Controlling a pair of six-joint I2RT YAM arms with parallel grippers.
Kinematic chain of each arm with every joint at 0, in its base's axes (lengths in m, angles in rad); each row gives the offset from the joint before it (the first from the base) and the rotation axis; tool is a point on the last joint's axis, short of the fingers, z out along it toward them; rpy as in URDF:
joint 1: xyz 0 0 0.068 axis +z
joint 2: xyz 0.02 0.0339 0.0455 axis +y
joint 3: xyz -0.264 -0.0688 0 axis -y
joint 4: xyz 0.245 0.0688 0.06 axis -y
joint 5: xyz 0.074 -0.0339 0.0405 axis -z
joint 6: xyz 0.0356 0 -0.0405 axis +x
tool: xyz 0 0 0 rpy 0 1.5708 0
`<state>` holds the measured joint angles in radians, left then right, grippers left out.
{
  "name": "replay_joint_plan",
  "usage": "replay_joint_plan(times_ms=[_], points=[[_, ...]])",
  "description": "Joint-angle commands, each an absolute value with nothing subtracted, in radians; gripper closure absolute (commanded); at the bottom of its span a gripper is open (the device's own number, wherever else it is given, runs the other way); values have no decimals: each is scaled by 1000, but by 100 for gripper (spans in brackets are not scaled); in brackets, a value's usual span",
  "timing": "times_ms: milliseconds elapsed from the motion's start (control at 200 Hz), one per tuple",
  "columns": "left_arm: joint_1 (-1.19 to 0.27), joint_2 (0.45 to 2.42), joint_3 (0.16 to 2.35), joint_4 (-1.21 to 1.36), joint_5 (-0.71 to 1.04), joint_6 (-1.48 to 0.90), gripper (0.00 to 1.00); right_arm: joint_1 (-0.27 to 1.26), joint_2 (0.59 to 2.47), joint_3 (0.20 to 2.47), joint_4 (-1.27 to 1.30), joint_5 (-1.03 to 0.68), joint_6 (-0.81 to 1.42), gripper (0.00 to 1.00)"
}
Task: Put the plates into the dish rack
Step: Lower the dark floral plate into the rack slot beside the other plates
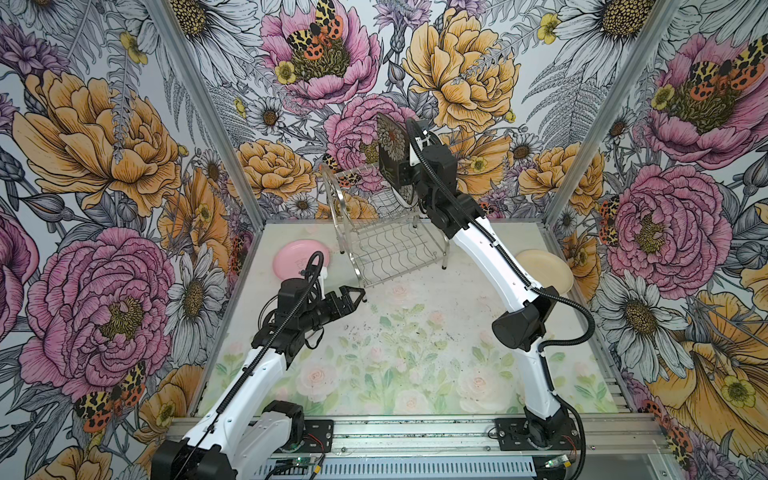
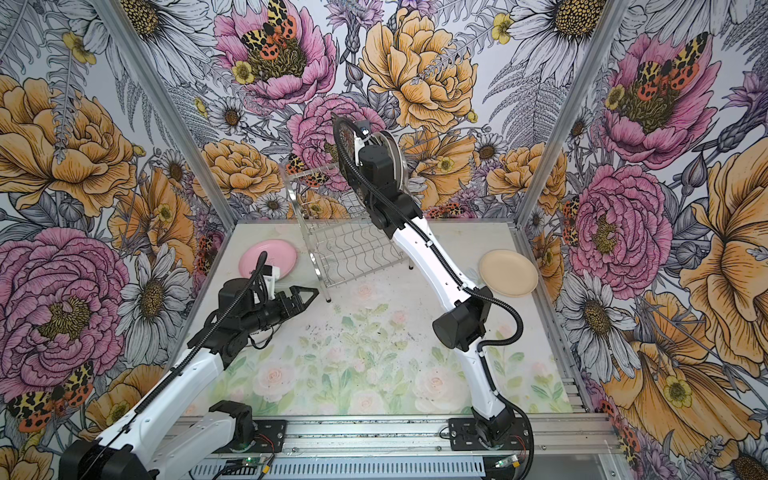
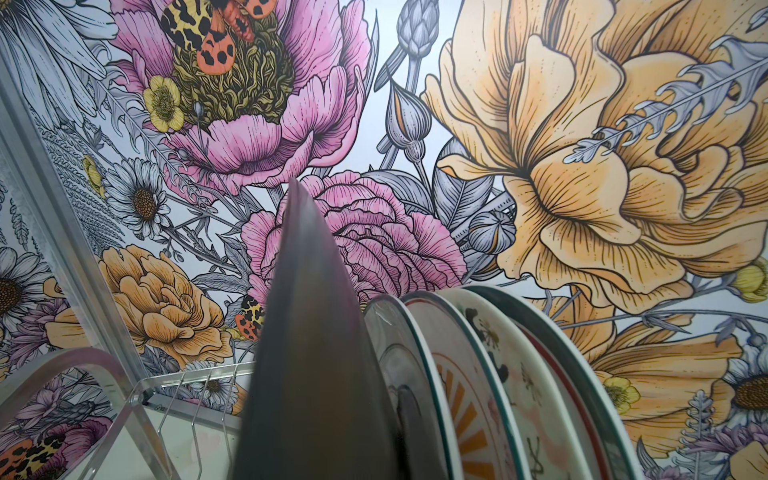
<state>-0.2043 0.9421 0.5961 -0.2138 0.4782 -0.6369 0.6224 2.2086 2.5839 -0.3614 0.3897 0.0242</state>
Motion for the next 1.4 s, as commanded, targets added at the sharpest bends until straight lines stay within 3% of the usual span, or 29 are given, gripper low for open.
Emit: replay_joint_plan(times_ms=[0,766,1221,1391], points=[[-197,921,579,-218,452,-637,1,624,2205,2645,-198,411,21,100],[-205,870,559,-235,425,-650,1,643,2157,2501,-198,450,23,100],[-215,832,548,-250,408,-655,1,660,2093,2439,-198,475,0,58],[-217,818,548,-259,401,-654,1,674,2046,2398,-198,476,2,52]])
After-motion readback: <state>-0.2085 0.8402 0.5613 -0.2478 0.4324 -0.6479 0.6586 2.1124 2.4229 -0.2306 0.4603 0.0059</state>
